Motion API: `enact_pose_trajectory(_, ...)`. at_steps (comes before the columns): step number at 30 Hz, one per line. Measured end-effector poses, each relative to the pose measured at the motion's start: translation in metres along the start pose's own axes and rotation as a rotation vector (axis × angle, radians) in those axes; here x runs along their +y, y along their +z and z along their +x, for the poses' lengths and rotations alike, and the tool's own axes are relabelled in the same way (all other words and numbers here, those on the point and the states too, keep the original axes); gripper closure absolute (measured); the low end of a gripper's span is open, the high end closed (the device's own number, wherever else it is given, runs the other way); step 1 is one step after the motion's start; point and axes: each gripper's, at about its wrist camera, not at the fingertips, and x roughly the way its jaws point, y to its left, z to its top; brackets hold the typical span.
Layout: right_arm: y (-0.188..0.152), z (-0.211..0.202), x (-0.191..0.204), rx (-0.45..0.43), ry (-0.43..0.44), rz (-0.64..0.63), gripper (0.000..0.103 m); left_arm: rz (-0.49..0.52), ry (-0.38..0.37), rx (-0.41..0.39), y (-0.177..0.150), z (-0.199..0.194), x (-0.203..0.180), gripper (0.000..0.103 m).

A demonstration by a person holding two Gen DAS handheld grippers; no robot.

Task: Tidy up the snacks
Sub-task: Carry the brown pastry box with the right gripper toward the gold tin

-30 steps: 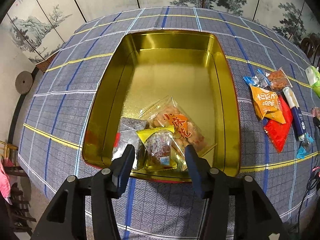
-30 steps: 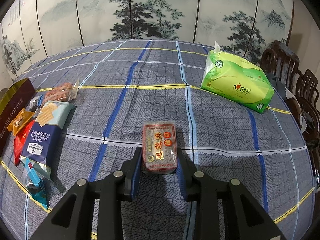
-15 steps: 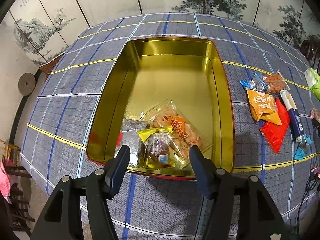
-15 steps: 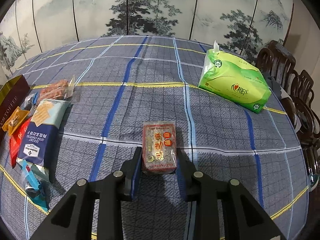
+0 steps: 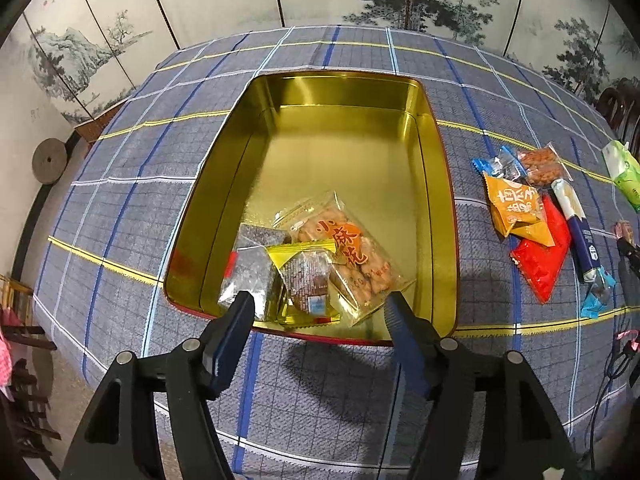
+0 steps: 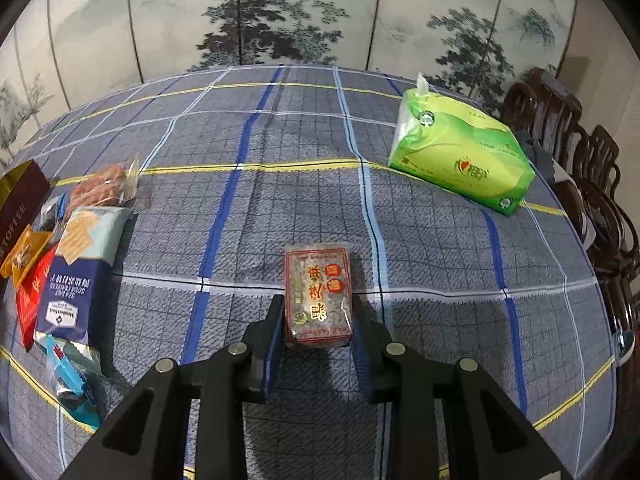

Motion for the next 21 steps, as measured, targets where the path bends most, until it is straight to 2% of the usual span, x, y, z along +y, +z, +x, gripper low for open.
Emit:
enact_pose_trajectory(12,0.010,-0.024,-0.003,-0.044,-0.010,0.032,0.073,-0.020,-0.002,-0.015,0.000,-0.003,0.004,0.037)
enact_pose_trajectory(21,0.026,-0.057,0.034,-0.105,0.095,-0.013,0.073,-0.033,-0.004,-0.028,-0.001,-0.008,0.008,0.037)
